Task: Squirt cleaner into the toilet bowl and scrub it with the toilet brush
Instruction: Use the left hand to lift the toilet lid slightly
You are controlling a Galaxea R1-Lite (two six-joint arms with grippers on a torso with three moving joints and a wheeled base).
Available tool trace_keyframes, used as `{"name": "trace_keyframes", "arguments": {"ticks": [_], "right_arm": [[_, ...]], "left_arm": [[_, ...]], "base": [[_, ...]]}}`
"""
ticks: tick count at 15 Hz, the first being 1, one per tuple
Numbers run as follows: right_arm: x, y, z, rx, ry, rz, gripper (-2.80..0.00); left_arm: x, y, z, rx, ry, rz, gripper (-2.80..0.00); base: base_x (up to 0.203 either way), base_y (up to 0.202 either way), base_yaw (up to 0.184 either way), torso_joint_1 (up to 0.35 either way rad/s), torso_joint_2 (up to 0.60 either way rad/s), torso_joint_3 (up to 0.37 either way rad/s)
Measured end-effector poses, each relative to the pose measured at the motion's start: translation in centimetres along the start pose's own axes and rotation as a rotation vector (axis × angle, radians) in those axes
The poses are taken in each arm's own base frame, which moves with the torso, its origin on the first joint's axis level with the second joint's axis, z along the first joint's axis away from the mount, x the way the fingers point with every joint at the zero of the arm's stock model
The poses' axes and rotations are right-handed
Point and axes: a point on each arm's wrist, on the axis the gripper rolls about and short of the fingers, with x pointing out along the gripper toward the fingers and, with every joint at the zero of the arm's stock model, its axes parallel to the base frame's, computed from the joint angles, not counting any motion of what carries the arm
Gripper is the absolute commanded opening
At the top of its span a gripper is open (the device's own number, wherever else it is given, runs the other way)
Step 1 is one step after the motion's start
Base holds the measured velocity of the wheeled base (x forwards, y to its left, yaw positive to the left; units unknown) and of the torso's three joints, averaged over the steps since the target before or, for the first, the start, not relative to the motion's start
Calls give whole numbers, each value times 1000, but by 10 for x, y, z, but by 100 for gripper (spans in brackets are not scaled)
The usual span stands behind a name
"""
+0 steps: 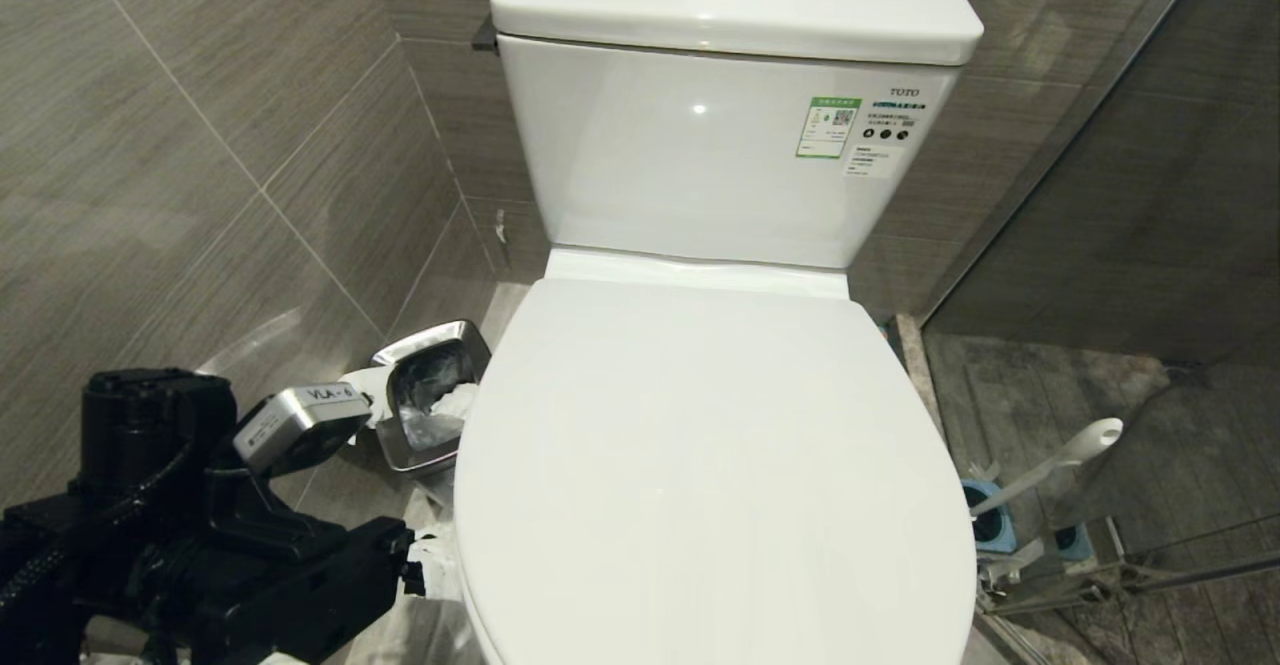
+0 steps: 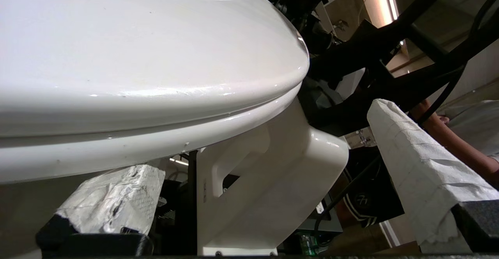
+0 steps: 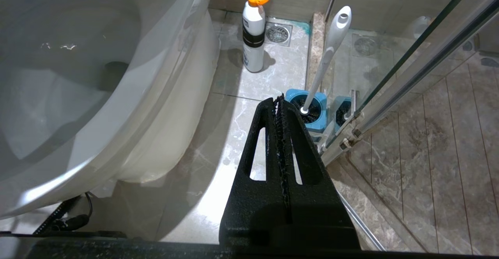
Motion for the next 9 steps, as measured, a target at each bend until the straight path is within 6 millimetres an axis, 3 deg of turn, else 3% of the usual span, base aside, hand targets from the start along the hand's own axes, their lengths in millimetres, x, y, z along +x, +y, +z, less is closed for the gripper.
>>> {"name": "trace_keyframes", "arguments": {"ticks": [9], "right_arm": [[0,0,0,-1,0,0,-280]], "left_arm": [[-2,-3,32,48,-13,9,0]], "base": [[0,0,0,0,0,0]]}}
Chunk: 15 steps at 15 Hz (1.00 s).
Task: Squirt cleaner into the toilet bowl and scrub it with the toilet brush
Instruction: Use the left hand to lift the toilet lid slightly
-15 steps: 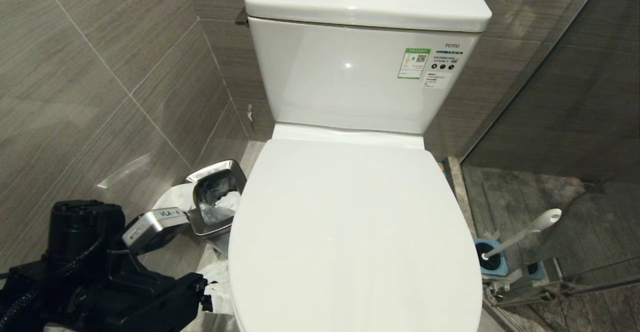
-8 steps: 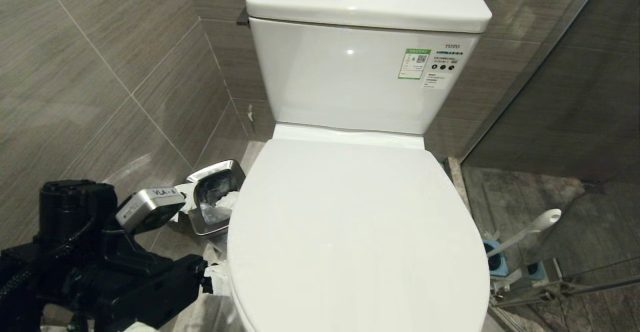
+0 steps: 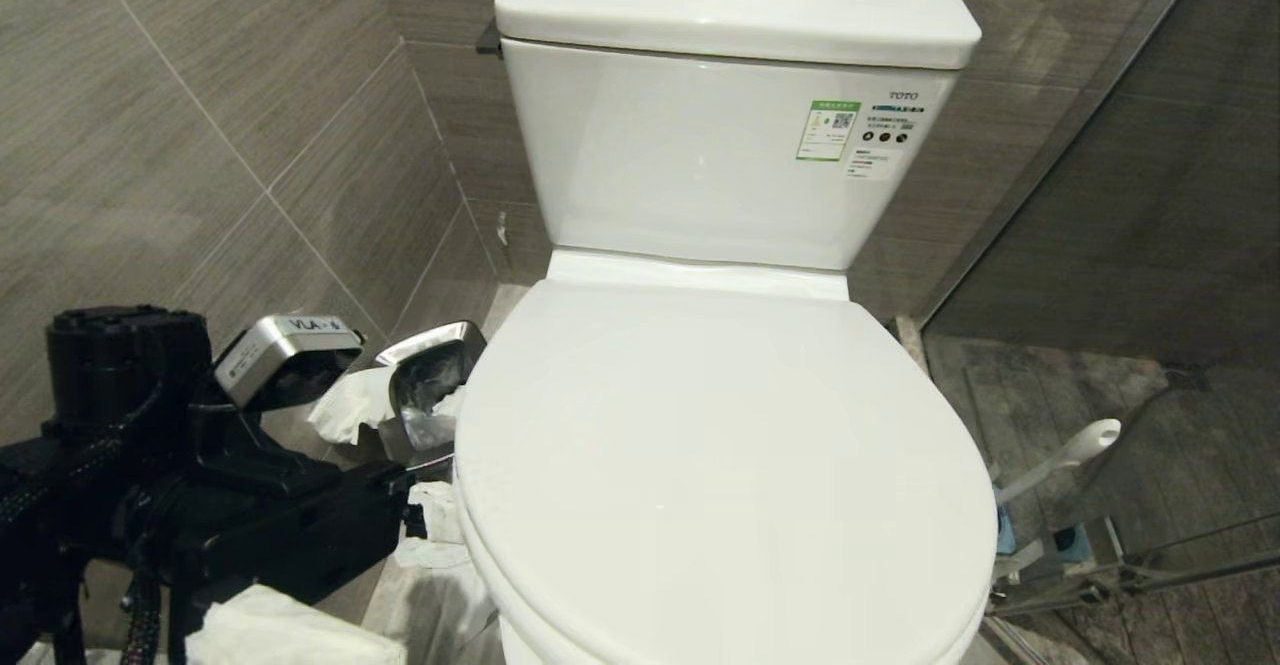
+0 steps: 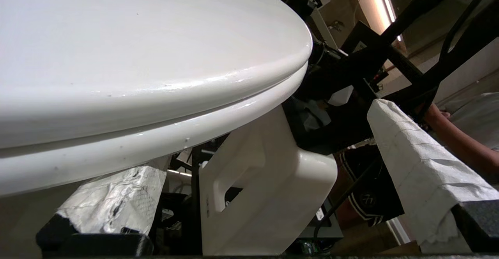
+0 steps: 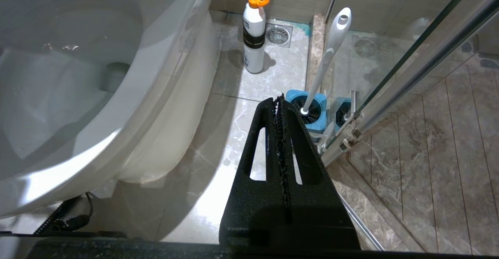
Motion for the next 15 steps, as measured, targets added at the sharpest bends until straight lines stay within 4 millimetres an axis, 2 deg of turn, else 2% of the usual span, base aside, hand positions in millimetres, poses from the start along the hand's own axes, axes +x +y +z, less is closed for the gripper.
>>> {"name": "trace_keyframes", "arguments": {"ticks": [9,15], "right_arm": [[0,0,0,1,0,0,-280],[0,0,0,1,1,0,-280]], "left_arm": [[-8,-1,3,12,-20,39,0],[-14,-13,-13,-79,-30,61,0]], "base": [[0,0,0,0,0,0],[0,0,0,0,0,0]]}}
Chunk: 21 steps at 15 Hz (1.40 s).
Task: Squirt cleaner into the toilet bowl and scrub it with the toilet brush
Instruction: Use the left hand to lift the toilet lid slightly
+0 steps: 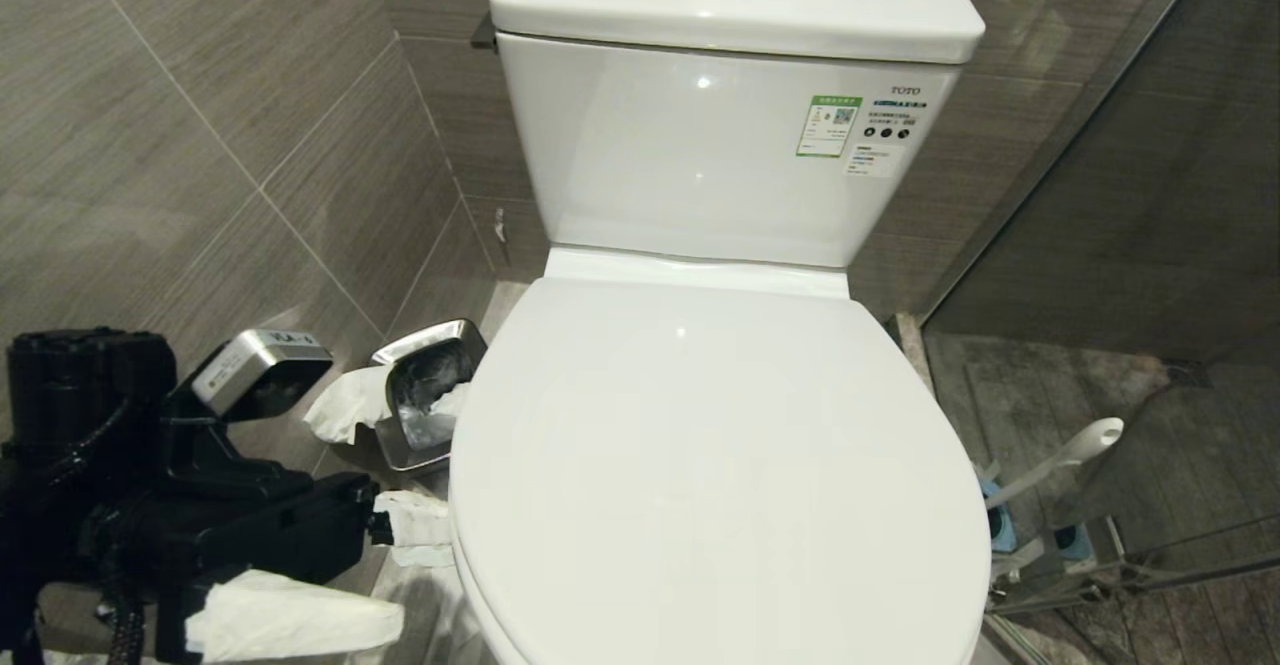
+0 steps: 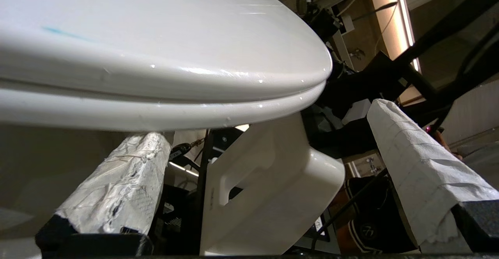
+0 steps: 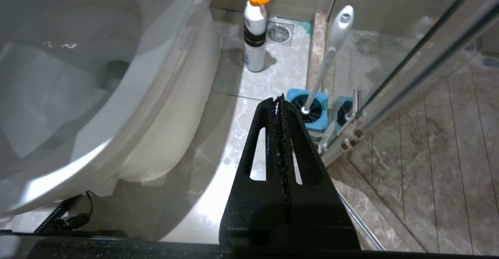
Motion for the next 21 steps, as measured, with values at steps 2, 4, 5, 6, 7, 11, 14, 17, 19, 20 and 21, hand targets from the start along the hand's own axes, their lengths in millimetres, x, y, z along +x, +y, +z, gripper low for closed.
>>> {"name": "trace_keyframes", "arguments": {"ticks": [2,4,5,6,7,11,14,17,19,20,21], "right_arm": [[0,0,0,0,-1,1,-280],[0,0,0,0,0,0,-280],[0,0,0,0,0,0,-280],[0,0,0,0,0,0,-280],[0,0,0,0,-1,0,-280],[0,0,0,0,-1,0,-280],[0,0,0,0,-1,0,-280],[0,0,0,1,-1,0,-280],[0,0,0,0,-1,0,-280],[0,0,0,0,-1,0,-280],[0,0,0,0,-1,0,-280]], "left_arm": [[-1,-6,-4,-24,4,-18,0],[-2,-9,-5,-23,3,-19,0],[-2,-10,-5,-20,3,-19,0],[-2,-11,-4,-17,3,-19,0],[-2,-12,-4,-14,3,-21,0],[-2,-15,-1,4,2,-24,0],[-3,-17,5,29,1,-25,0],[-2,-18,9,45,1,-28,0],[-2,-19,13,57,1,-29,0],[-2,-19,16,63,1,-30,0],[-2,-19,19,71,0,-30,0]], "base": [[0,0,0,0,0,0],[0,0,0,0,0,0],[0,0,0,0,0,0],[0,0,0,0,0,0],[0,0,0,0,0,0],[0,0,0,0,0,0],[0,0,0,0,0,0],[0,0,0,0,0,0],[0,0,0,0,0,0],[0,0,0,0,0,0],[0,0,0,0,0,0]]}}
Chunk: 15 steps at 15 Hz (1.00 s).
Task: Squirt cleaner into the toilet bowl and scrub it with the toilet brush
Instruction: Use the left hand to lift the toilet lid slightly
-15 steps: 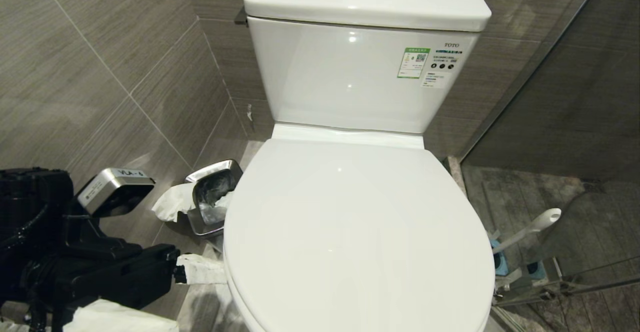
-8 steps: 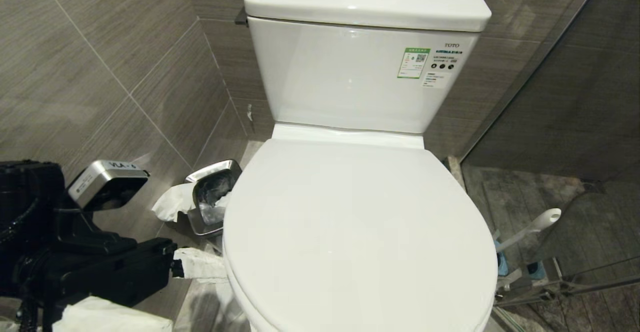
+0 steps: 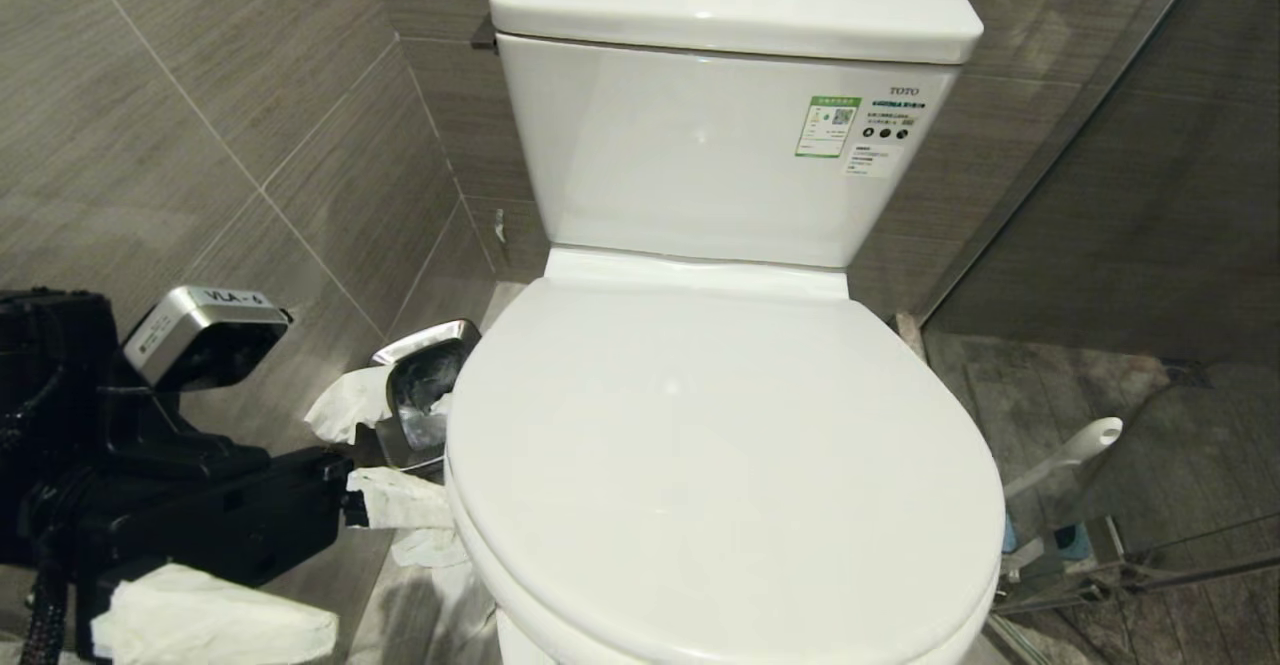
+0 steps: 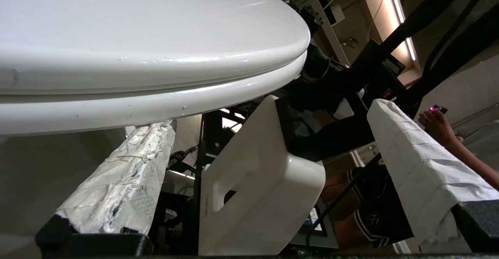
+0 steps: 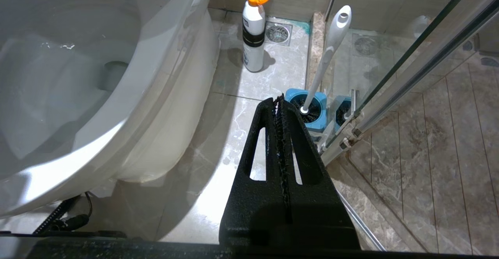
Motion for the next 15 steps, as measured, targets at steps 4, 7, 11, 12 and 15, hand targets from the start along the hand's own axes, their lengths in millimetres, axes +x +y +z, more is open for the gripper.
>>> {"name": "trace_keyframes", "arguments": {"ticks": [4,7,11,12,15], "right_arm": [[0,0,0,0,0,0,-280],[0,0,0,0,0,0,-280],[0,0,0,0,0,0,-280],[0,0,0,1,0,0,-280],[0,0,0,0,0,0,-280]], "left_arm": [[-1,-1,13,16,-2,3,0],[0,-3,23,31,-3,3,0],[-1,-6,37,52,-4,4,0],[-1,-7,41,60,-5,4,0],[-1,-9,48,62,-5,5,0]], "base": [[0,0,0,0,0,0],[0,0,0,0,0,0],[0,0,0,0,0,0],[0,0,0,0,0,0],[0,0,0,0,0,0]]}}
